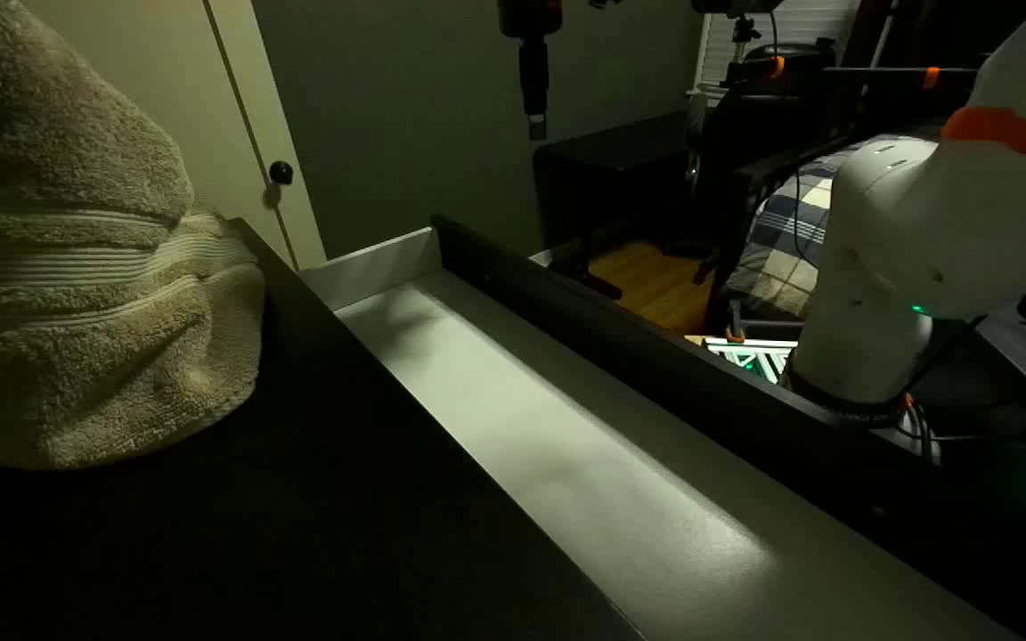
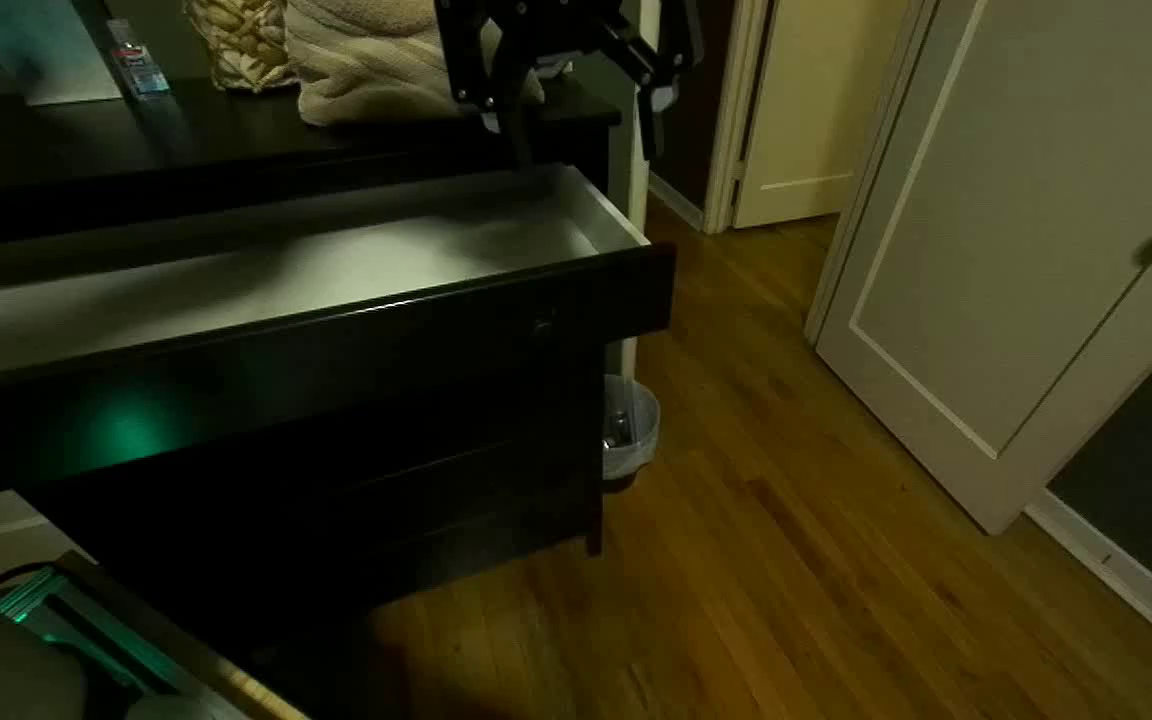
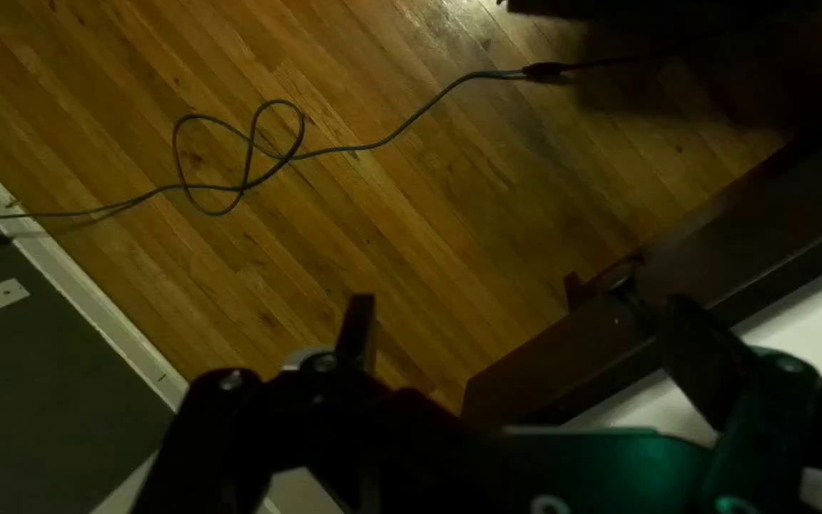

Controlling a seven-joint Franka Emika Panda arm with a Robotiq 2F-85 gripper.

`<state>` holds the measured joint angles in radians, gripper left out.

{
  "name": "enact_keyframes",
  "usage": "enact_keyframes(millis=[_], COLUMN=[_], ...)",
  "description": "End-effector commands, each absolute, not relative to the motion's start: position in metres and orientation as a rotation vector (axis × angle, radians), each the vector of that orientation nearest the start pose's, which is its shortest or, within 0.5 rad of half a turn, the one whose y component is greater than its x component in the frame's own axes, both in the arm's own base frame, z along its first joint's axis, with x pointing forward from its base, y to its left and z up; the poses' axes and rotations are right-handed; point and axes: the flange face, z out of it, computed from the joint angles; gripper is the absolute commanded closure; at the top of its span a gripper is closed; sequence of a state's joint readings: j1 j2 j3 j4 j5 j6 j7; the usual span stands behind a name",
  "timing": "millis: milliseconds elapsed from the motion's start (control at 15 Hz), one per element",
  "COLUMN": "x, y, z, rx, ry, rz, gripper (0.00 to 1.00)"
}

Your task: Close the top drawer

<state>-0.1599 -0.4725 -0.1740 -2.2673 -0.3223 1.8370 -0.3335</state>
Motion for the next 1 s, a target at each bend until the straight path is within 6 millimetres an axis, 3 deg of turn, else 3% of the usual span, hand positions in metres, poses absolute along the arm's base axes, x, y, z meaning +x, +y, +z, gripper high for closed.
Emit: enact_keyframes(millis=[0,267,533,933], x=[0.384,0.378,0.368,0.349], y=[-0.169,-0.16,-0.158,-0.158], z=[0.543,0.531,0.499,0.443], rx=[-3.37,-3.318,-3.251,-3.021], ry=[-0.162,-0.3,-0.449,-0.582], rz=[0.066,0.066,0.012,-0.228], gripper=[0.0,0.0,0.0,0.0])
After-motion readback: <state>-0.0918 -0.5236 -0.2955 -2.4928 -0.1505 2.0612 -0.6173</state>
